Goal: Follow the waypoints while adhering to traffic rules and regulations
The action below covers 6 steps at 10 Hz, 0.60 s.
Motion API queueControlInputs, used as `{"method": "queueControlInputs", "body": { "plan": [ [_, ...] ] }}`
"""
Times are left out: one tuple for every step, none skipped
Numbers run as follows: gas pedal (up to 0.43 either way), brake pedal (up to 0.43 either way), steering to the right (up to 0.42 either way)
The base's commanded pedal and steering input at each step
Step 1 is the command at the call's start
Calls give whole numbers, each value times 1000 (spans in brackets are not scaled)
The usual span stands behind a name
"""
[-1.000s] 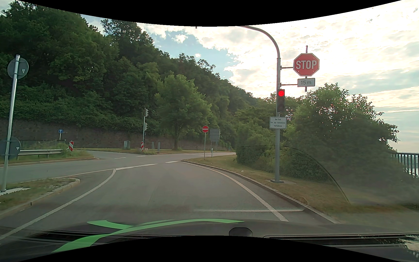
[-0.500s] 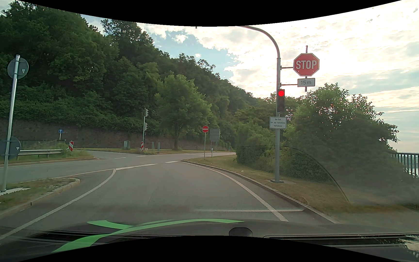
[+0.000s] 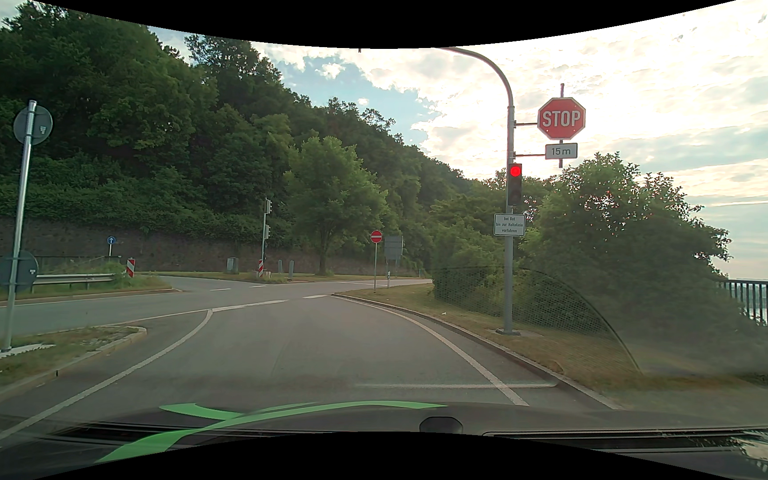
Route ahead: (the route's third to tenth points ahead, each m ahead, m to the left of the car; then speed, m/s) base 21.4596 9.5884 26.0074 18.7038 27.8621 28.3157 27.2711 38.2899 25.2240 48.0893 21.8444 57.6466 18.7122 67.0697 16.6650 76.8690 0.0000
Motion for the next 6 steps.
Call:
{"method": "queueControlInputs", "body": {
  "plan": [
    [0, 256, -96],
    [0, 256, -97],
    [0, 256, -97],
    [0, 256, -97],
    [0, 256, -96],
    [0, 256, -97]
  ]
}}
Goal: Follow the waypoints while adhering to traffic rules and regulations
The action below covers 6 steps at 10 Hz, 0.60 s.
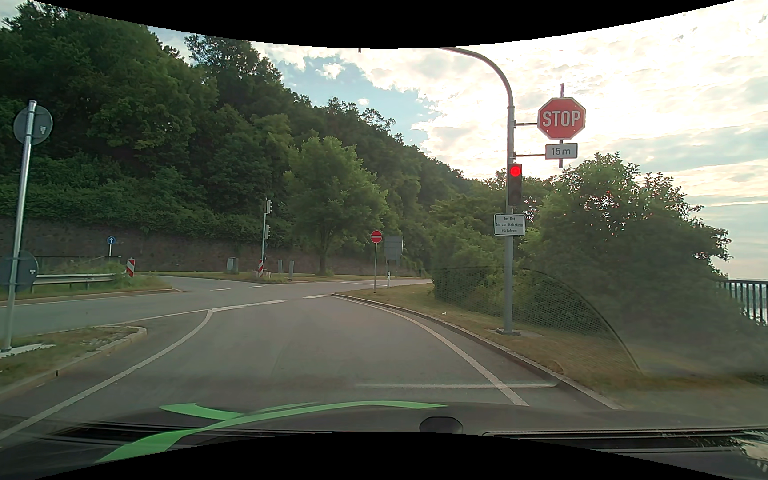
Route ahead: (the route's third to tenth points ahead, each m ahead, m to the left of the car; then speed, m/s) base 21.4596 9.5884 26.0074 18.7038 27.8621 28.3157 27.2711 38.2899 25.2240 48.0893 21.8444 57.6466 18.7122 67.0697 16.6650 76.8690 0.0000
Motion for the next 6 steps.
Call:
{"method": "queueControlInputs", "body": {
  "plan": [
    [0, 256, -97],
    [0, 256, -97],
    [0, 256, -96],
    [0, 256, -96],
    [0, 262, -97],
    [0, 262, -96]
  ]
}}
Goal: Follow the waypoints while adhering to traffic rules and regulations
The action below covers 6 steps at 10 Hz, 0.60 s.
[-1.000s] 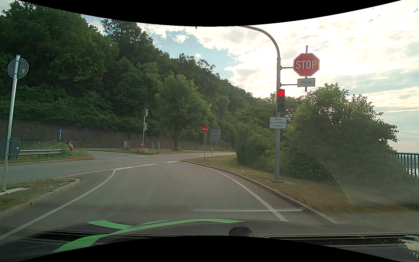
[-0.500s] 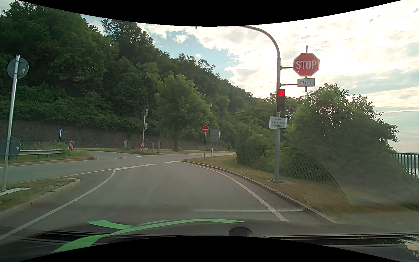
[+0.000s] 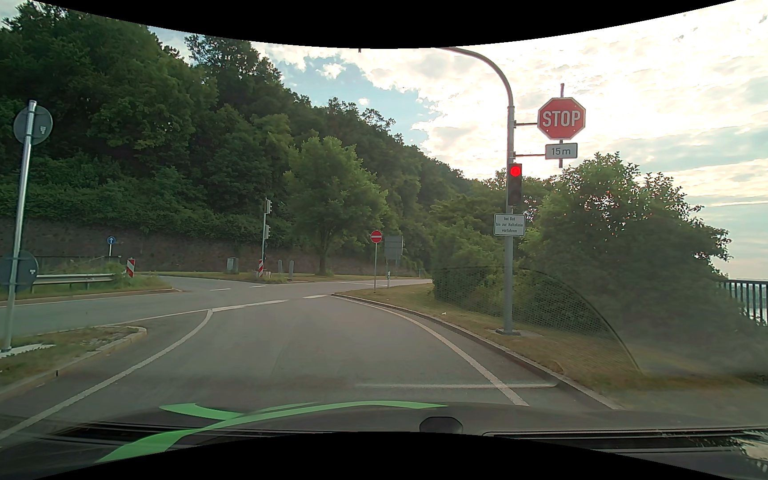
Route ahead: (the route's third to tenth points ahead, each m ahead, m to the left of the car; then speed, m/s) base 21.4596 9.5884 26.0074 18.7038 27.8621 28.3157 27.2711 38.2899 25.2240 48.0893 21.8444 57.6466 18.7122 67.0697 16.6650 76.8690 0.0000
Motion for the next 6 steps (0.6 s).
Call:
{"method": "queueControlInputs", "body": {
  "plan": [
    [0, 262, -97],
    [0, 262, -96],
    [0, 262, -97],
    [0, 262, -97],
    [0, 262, -97],
    [0, 262, -96]
  ]
}}
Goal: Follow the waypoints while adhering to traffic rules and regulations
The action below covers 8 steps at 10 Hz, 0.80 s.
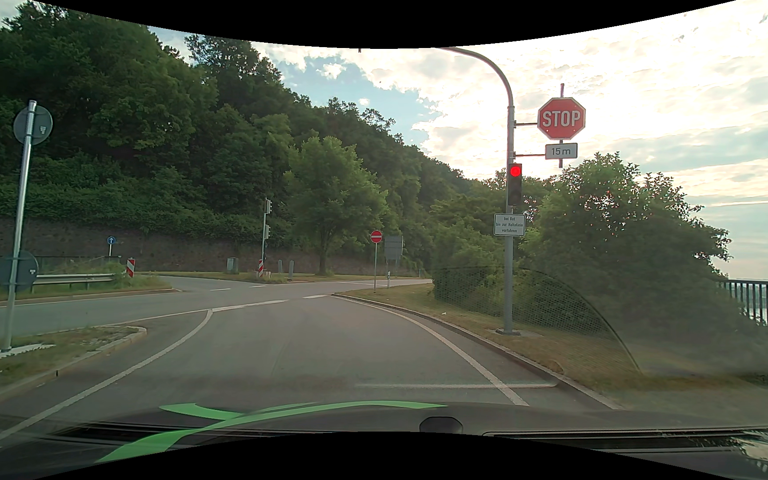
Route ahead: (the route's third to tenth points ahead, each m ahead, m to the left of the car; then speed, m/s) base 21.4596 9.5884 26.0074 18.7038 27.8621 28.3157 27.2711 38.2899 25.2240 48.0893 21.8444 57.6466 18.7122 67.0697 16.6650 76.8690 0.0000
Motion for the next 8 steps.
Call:
{"method": "queueControlInputs", "body": {
  "plan": [
    [0, 262, -96],
    [0, 262, -96],
    [0, 262, -96],
    [0, 262, -97],
    [0, 262, -96],
    [0, 262, -96],
    [0, 262, -97],
    [0, 262, -97]
  ]
}}
